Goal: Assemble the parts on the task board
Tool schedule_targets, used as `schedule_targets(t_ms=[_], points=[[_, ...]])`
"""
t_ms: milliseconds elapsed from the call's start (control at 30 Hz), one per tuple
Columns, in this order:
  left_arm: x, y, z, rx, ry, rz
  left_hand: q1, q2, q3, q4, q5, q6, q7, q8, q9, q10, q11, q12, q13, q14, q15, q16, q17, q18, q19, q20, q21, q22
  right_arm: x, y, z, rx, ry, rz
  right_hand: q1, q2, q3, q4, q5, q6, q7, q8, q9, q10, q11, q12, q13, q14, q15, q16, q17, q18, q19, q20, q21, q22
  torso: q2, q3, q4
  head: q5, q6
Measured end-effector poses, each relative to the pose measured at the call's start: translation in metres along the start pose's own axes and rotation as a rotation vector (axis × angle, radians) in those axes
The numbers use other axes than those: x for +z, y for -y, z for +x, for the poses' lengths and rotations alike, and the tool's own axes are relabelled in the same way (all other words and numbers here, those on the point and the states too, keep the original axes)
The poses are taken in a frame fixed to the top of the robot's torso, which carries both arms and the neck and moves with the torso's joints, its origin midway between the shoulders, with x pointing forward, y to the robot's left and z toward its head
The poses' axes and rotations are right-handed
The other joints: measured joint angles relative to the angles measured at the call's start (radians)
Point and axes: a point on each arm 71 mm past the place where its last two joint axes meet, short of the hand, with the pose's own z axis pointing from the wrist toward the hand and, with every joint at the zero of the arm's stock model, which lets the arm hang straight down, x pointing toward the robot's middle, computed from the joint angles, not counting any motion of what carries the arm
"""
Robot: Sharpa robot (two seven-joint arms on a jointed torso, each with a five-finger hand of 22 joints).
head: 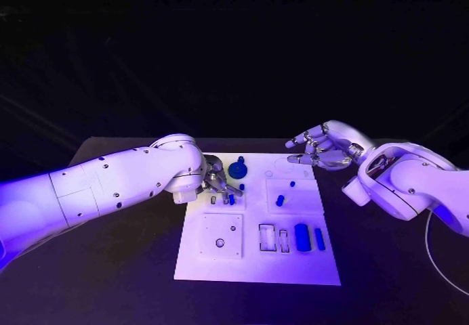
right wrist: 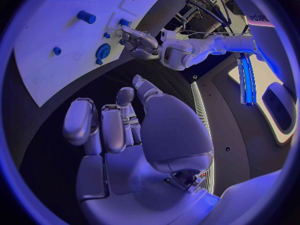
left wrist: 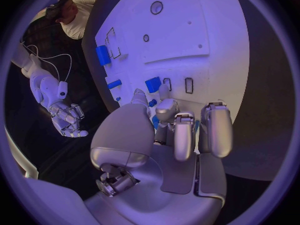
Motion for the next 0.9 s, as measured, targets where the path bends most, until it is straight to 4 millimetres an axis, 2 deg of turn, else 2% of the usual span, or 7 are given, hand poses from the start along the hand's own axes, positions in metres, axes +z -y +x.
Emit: schedule_targets(t_ms=[200, 700, 900], points=[[0.0006, 0.0026, 0.0008, 0.005, -0.004, 0.003, 0.000, 0.000, -0.003, -0.003, 0.000, 0.000, 0.000, 0.005, 0.008, 0.000, 0.000, 0.000, 0.002, 0.000, 0.000, 0.000, 0.000, 0.000, 0.004, -0.004, 0.004, 0.001, 0.0006, -0.0002, 0.0007, 0.000, -0.003, 0.000, 0.000, 0.000, 0.000, 0.000, 0.000, 0.000, 0.000, 0.000, 0.000, 0.000, 0.000, 0.000, 0.000, 0.000, 0.000, 0.000, 0.000, 0.000, 0.000, 0.000, 0.000, 0.000, -0.001, 0.0005, 0.0004, -0.002, -0.002], [0.0021, 0.0044, 0.0016, 0.017, -0.017, 0.001, 0.024, 0.022, -0.006, -0.006, 0.011, -0.004, -0.004, 0.009, 0.026, 0.000, 0.000, 0.000, 0.002, 0.000, 0.000, 0.000, 0.000, 0.000, 0.004, -0.004, 0.004, 0.001, 0.0012, 0.0000, 0.0018, 0.000, -0.011, 0.003, 0.000, 0.000, 0.000, 0.000, 0.000, 0.000, 0.000, 0.000, 0.000, 0.000, 0.000, 0.000, 0.000, 0.000, 0.000, 0.000, 0.000, 0.000, 0.000, 0.000, 0.000, 0.000, -0.001, 0.0010, 0.0006, -0.002, -0.009], [0.0030, 0.0049, 0.0018, 0.021, -0.022, 0.000, 0.035, 0.022, -0.006, -0.006, 0.016, -0.007, 0.000, 0.009, 0.032, 0.003, -0.003, 0.000, 0.003, 0.000, 0.000, 0.000, 0.000, 0.000, 0.004, -0.004, 0.004, 0.001, 0.0014, 0.0000, 0.0023, 0.000, -0.014, 0.004, 0.000, 0.000, 0.000, 0.000, 0.000, 0.003, -0.003, 0.000, 0.000, 0.000, 0.000, 0.000, -0.001, 0.000, 0.000, 0.000, -0.001, 0.000, 0.000, 0.000, 0.000, -0.002, -0.001, 0.0010, 0.0008, -0.003, -0.011]])
